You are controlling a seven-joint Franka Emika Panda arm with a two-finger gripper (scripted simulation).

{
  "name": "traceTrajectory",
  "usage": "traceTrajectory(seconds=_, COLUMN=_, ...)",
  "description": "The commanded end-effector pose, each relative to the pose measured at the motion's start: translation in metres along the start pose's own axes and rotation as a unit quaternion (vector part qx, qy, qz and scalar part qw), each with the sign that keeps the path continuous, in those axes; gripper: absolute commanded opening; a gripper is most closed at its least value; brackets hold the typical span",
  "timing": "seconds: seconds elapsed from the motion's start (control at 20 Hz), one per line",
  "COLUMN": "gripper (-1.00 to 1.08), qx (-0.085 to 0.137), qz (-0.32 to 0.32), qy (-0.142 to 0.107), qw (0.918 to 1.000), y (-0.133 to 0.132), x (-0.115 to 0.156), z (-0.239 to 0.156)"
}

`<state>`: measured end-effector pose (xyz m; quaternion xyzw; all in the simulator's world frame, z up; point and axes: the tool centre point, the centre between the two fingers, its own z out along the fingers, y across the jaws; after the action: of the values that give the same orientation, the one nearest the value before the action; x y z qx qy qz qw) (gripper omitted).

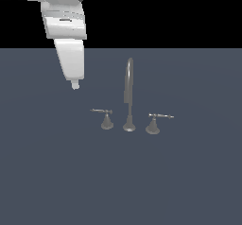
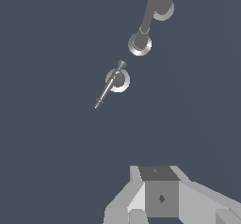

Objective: Turn on the faucet by rotating a designated handle.

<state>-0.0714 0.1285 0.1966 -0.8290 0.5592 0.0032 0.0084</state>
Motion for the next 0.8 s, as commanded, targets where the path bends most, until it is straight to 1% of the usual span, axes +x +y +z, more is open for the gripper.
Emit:
traceTrajectory(seconds=0.0, gripper=-1.00, qx=0.000, qz=0.022, qy=0.001, qw=0.9998, y=-0.008, x=0.004, z=0.011)
traceTrajectory(seconds=0.4, gripper=-1.00, qx=-0.001, qz=0.096, qy=0.004, qw=0.9953, y=-0.034, x=0.023, z=0.048)
traceTrajectory(seconds=0.75, gripper=-1.00, qx=-0.002, qz=0.172, qy=0.007, qw=0.9851, y=-0.057, x=0.047, z=0.086)
